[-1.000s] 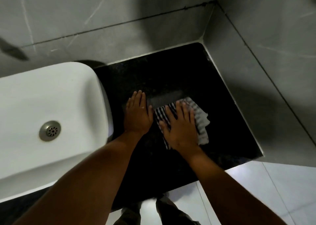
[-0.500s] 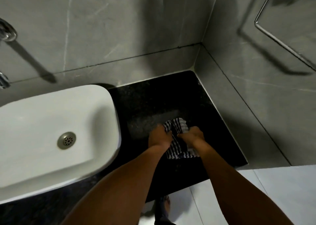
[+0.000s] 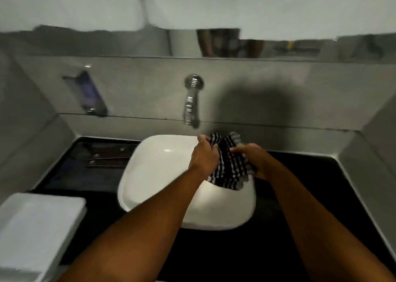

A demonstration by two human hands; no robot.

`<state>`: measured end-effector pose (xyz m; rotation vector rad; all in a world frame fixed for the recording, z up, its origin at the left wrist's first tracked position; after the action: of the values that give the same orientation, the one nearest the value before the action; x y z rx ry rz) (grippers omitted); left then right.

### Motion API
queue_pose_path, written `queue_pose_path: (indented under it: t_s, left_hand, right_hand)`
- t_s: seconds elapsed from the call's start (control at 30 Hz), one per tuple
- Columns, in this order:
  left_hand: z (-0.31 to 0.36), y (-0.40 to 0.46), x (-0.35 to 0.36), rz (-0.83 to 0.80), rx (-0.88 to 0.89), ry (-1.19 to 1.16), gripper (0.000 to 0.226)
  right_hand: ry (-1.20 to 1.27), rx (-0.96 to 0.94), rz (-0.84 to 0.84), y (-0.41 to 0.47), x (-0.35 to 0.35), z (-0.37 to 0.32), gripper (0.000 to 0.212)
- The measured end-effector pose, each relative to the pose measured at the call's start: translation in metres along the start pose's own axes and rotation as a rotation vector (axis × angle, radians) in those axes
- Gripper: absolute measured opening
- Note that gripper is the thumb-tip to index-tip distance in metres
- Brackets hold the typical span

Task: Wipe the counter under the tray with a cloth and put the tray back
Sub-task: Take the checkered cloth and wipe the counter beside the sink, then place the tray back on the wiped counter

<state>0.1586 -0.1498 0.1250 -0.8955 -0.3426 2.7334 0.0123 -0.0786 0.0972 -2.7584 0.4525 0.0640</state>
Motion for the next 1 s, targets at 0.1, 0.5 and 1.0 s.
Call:
queue_pose_path:
  t_s: [0.1, 0.5, 1.0]
  left_hand:
    - [-0.058, 0.012, -0.108, 0.12, -0.034, 0.027, 0.027]
    - [-0.455, -0.056, -0.433, 0.469, -0.787, -0.085, 0.069]
    - [-0.505, 0.007, -0.494, 0.211, -0.913, 0.745, 0.046]
  right_hand:
    - [-0.093, 0.038, -0.275, 0.019, 0.122, -0.025, 0.044]
    - [-0.65, -0.115, -0.961, -0.009, 0.662, 0.027, 0.044]
    - [-0.895, -0.177, -0.868, 0.055, 0.685, 0.036, 0.017]
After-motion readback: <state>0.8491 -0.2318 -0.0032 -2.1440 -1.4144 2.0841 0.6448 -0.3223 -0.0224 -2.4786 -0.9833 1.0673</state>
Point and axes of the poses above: each hand's wrist, its own y-axis towards the middle knuckle, its own x-axis out of the palm, z = x × y, the point moved 8 cm from there along y, towards the middle knuckle, and after that the axes turned 12 degrees about -x, right-handed, at the moved point
